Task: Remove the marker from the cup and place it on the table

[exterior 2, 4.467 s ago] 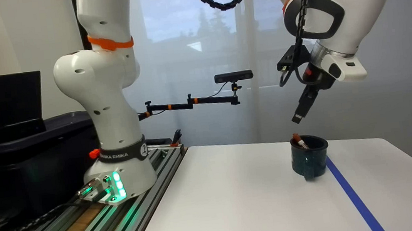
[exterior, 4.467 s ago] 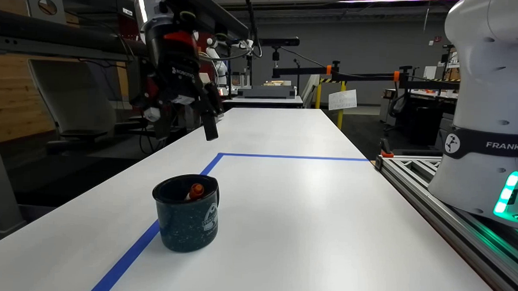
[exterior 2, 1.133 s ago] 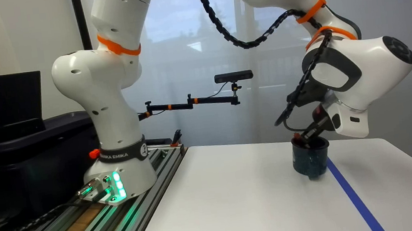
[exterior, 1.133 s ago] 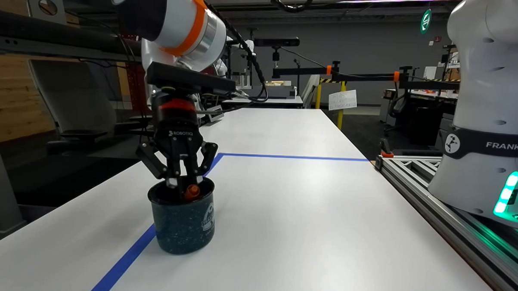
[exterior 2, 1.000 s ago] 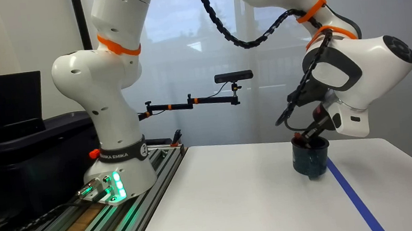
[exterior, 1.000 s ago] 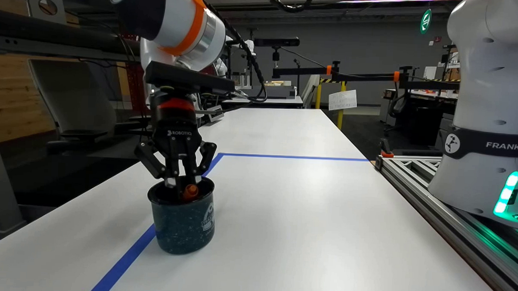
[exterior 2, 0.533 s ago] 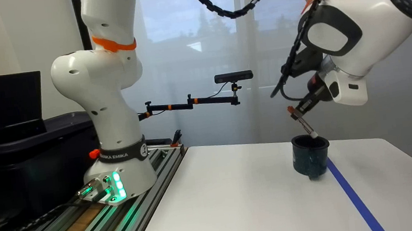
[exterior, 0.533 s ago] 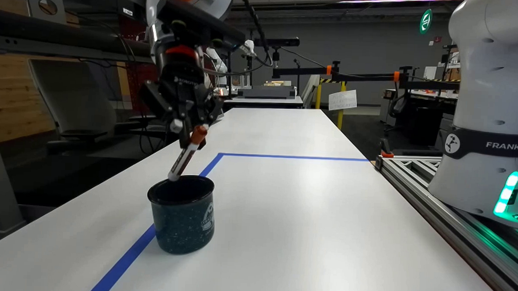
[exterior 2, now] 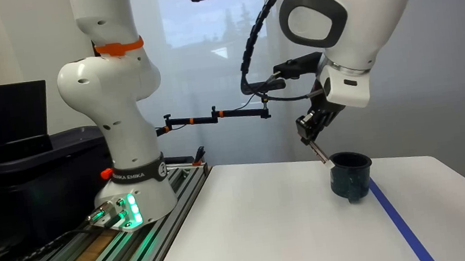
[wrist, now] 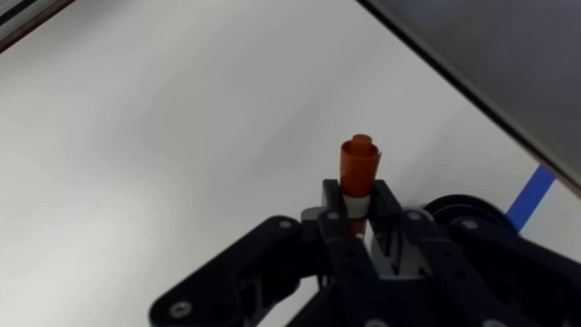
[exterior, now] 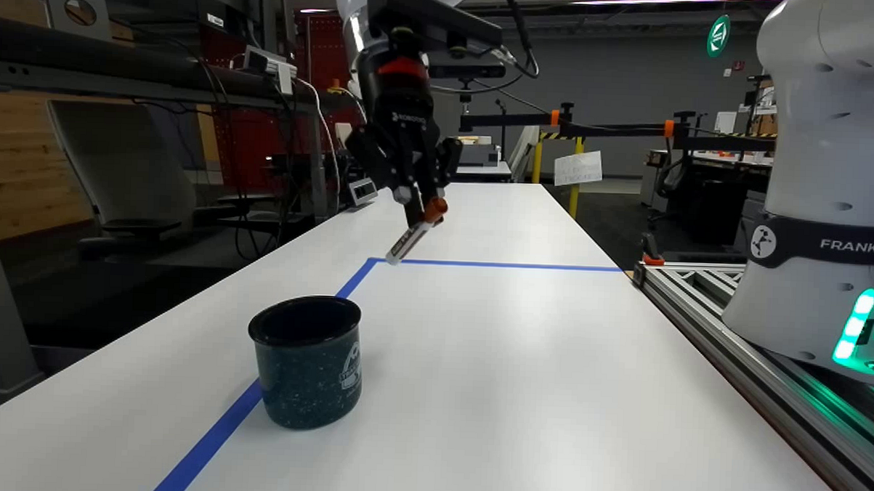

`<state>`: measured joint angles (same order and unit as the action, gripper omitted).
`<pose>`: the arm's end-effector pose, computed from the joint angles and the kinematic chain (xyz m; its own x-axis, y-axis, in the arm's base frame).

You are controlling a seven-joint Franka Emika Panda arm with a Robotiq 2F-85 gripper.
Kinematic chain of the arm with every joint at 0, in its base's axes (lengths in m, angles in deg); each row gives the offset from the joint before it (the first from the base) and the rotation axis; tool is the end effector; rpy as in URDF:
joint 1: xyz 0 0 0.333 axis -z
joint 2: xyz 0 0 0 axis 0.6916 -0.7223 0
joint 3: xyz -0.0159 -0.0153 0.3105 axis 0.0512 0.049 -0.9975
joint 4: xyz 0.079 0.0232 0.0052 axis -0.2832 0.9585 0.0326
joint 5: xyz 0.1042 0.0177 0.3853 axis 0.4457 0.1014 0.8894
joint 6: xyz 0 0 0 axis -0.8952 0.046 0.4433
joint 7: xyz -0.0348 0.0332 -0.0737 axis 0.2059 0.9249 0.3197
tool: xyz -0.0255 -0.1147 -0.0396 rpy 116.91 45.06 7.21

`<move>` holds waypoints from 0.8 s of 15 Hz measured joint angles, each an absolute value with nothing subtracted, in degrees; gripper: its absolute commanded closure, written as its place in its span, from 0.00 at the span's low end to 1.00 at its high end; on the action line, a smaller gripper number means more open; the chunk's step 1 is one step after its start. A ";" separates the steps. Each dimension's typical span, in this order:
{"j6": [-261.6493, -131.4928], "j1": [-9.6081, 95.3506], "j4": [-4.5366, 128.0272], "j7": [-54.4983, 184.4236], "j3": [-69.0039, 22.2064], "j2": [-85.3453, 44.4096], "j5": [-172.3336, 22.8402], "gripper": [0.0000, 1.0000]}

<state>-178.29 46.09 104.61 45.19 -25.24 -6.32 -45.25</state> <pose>0.4628 -0.0037 0.2652 0.6362 -0.6015 -0.4832 -0.7259 -0.6788 -0.1108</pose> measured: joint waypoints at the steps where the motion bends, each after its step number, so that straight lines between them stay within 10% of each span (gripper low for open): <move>1: -181.26 46.09 107.00 43.35 -25.17 -5.87 -47.06 0.95; 12: -213.56 44.87 121.23 35.39 -27.10 -9.82 -50.17 0.95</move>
